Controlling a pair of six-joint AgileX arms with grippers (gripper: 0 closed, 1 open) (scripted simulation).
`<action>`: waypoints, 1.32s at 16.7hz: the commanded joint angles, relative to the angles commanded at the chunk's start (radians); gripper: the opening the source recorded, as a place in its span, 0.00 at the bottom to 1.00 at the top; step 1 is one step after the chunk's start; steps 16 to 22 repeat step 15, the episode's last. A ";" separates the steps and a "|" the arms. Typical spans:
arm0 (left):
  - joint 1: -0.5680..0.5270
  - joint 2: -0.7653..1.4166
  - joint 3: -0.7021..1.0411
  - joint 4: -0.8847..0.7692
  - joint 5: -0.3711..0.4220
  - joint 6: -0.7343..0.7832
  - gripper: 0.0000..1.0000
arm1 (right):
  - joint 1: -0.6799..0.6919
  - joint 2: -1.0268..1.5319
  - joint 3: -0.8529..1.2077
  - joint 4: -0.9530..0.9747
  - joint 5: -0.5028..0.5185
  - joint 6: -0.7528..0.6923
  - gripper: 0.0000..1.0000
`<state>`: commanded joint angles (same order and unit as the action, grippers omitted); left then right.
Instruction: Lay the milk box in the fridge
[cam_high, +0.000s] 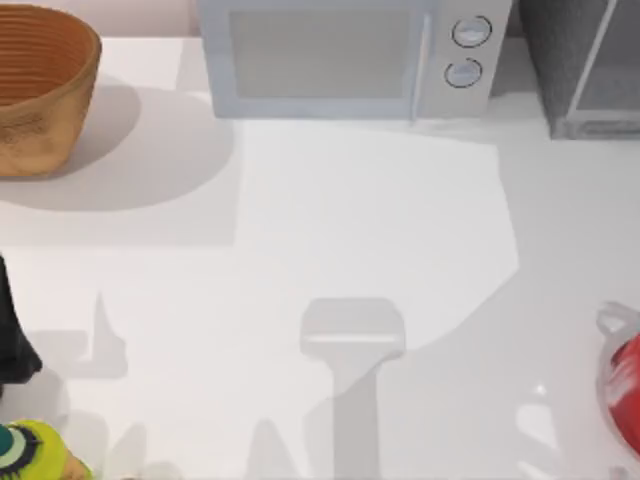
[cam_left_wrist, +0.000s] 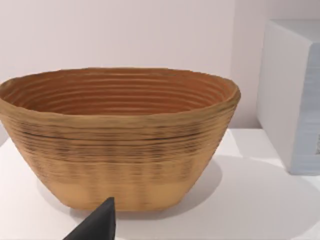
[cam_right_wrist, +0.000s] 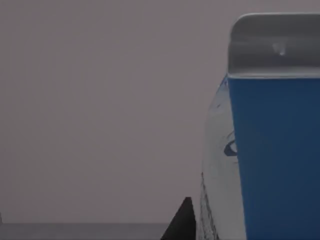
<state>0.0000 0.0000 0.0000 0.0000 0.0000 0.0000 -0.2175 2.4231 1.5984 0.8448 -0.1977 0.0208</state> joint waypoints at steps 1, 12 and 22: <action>0.000 0.000 0.000 0.000 0.000 0.000 1.00 | 0.000 0.000 0.000 0.000 0.000 0.000 0.38; 0.000 0.000 0.000 0.000 0.000 0.000 1.00 | 0.000 0.000 0.000 0.000 0.000 0.000 1.00; 0.000 0.000 0.000 0.000 0.000 0.000 1.00 | 0.000 0.000 0.000 0.000 0.000 0.000 1.00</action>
